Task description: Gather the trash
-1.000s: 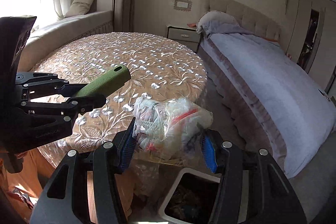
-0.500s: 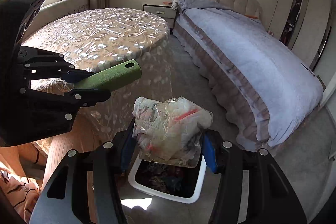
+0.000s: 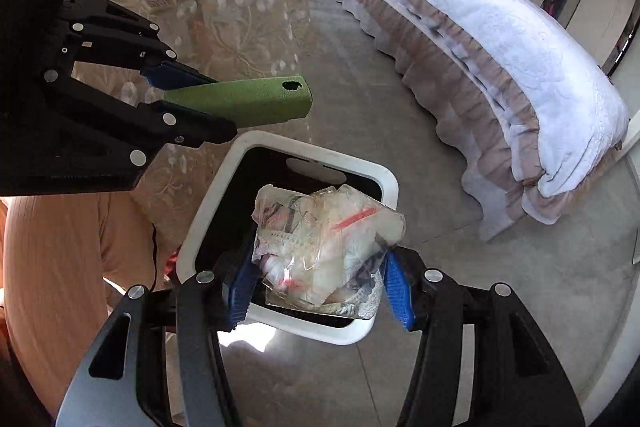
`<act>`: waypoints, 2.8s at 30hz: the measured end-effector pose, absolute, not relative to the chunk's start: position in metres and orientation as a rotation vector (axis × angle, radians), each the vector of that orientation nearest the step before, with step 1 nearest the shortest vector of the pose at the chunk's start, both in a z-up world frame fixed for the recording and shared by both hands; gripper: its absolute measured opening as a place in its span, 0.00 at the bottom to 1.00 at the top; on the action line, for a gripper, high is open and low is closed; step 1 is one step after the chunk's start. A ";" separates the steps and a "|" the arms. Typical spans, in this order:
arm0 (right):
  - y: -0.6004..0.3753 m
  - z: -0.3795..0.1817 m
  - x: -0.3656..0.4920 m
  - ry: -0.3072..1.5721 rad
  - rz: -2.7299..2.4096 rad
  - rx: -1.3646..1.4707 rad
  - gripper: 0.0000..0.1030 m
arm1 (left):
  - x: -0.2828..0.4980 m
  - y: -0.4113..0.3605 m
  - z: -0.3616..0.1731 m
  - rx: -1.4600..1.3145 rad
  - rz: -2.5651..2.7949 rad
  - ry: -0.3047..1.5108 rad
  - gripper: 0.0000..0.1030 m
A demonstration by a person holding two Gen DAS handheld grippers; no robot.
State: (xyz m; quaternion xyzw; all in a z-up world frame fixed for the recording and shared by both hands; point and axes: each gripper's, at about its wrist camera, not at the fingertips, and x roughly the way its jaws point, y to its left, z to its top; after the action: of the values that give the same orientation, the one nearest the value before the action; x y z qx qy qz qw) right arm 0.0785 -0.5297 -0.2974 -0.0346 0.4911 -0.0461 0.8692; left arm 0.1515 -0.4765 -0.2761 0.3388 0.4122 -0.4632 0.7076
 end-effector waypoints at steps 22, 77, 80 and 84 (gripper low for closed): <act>-0.553 -0.296 0.062 1.008 -0.174 -0.045 0.95 | 0.132 -0.477 -0.268 0.833 -1.064 0.844 0.95; -0.270 -0.020 0.055 0.214 0.095 -0.081 0.95 | 0.059 -0.102 0.013 0.098 -0.055 0.334 0.95; -0.264 -0.019 0.049 0.203 0.104 -0.086 0.95 | 0.050 -0.094 0.014 0.097 -0.040 0.329 0.95; -0.263 -0.016 0.047 0.201 0.102 -0.070 0.95 | 0.042 -0.091 0.016 0.083 -0.032 0.327 0.95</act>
State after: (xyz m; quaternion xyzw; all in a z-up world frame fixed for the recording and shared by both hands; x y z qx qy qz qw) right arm 0.0468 -0.2632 -0.0162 -0.0350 0.1004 0.0511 0.9930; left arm 0.0423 -0.0907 0.0158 0.0412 0.1628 -0.0159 0.9857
